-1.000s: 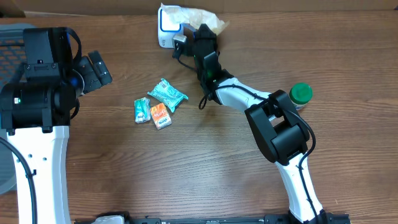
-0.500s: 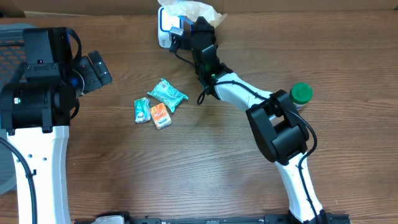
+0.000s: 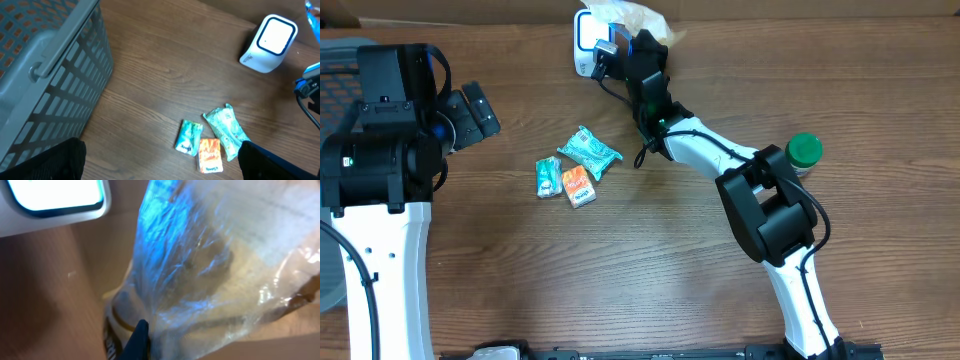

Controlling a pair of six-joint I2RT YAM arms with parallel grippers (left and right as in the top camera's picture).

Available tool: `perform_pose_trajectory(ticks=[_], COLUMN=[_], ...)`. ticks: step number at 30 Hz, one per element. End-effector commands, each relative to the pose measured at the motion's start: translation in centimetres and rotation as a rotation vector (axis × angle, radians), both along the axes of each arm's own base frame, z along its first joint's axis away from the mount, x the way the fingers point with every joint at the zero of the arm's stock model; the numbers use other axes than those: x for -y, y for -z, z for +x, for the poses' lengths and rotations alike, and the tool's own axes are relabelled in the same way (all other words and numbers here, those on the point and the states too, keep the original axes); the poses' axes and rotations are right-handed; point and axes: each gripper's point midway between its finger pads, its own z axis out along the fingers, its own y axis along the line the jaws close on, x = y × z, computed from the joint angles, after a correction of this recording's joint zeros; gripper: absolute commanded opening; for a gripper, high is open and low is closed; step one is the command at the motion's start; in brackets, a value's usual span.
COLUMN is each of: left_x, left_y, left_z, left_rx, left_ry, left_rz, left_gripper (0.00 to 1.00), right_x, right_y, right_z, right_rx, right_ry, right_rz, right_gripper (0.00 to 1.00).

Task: Scan the item barcode
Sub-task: 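Carry the bread bag to the right beside the jar and lower it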

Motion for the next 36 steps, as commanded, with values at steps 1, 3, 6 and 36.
perform_pose_trajectory(ticks=[1, 3, 6, 36], left_x=[-0.3, -0.3, -0.3, -0.3], left_y=[-0.8, -0.8, -0.8, -0.8], left_z=[-0.3, -0.3, -0.3, -0.3], left_rx=[0.021, 0.021, 0.021, 0.021], left_ry=[0.006, 0.006, 0.006, 0.006], left_rz=[0.023, 0.023, 0.023, 0.023], left_gripper=[1.0, 0.99, 1.0, 1.0], right_x=[1.1, 2.0, 3.3, 24.9], right_y=[-8.0, -9.3, -10.8, 6.0], right_z=[-1.4, -2.7, -5.3, -23.6], right_rx=[0.049, -0.009, -0.107, -1.024], right_ry=[0.069, 0.102, 0.16, 0.906], right_rz=[0.231, 0.318, 0.474, 0.729], right_gripper=[0.04, 0.04, 0.04, 0.04])
